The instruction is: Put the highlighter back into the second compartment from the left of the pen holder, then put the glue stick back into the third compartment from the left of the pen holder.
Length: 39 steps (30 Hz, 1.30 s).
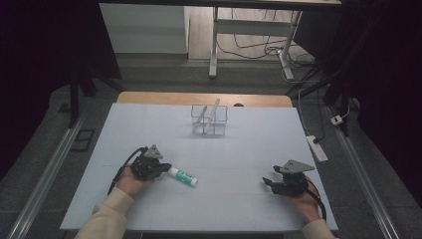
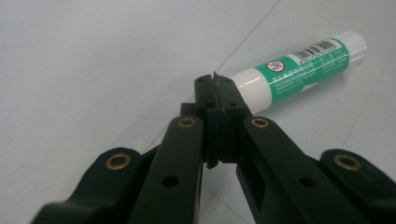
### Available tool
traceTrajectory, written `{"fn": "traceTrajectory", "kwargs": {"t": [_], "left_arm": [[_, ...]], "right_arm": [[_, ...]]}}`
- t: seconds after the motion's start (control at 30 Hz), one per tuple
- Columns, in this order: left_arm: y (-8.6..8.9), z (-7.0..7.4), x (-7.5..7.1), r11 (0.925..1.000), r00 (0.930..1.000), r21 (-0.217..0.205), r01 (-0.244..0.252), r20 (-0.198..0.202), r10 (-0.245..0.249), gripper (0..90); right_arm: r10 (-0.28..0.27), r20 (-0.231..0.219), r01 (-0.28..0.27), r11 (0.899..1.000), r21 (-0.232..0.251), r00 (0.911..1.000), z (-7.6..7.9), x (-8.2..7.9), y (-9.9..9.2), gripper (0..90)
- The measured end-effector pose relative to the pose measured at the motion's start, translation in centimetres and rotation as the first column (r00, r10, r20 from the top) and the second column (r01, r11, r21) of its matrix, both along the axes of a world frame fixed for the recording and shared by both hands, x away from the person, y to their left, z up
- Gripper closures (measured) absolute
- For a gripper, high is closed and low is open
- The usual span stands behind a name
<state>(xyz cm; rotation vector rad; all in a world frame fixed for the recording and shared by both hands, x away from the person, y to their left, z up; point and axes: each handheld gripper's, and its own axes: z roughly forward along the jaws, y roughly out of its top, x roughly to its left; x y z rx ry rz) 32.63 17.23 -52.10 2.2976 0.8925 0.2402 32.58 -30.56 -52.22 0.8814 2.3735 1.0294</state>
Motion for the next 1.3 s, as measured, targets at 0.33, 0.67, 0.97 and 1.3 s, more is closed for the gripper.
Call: {"fn": "traceTrajectory", "kwargs": {"t": [0.33,0.67,0.97,1.3], "left_arm": [[-0.1,-0.2,0.1,1.0,0.9999,-0.003,-0.006,-0.012,0.006,89.4],[-0.8,-0.2,0.1,0.9998,0.9998,-0.008,0.017,-0.012,-0.017,89.4],[-1.7,-0.2,0.1,0.9992,0.9992,-0.018,0.036,-0.016,-0.036,89.4],[-3.2,-0.1,0.0,0.9974,0.9973,-0.028,0.067,-0.027,-0.068,89.4]], "right_arm": [[-0.002,0.002,0.002,1.0,0.001,1.0,0.1,0.0,0.0,35.6],[0.002,0.005,-0.002,1.0,-0.002,1.0,0.1,0.0,0.0,35.6],[0.001,0.005,-0.001,1.0,-0.004,1.0,0.1,0.0,0.0,35.6],[-0.001,0.005,0.001,1.0,-0.004,1.0,0.1,0.0,0.0,35.7]]}}
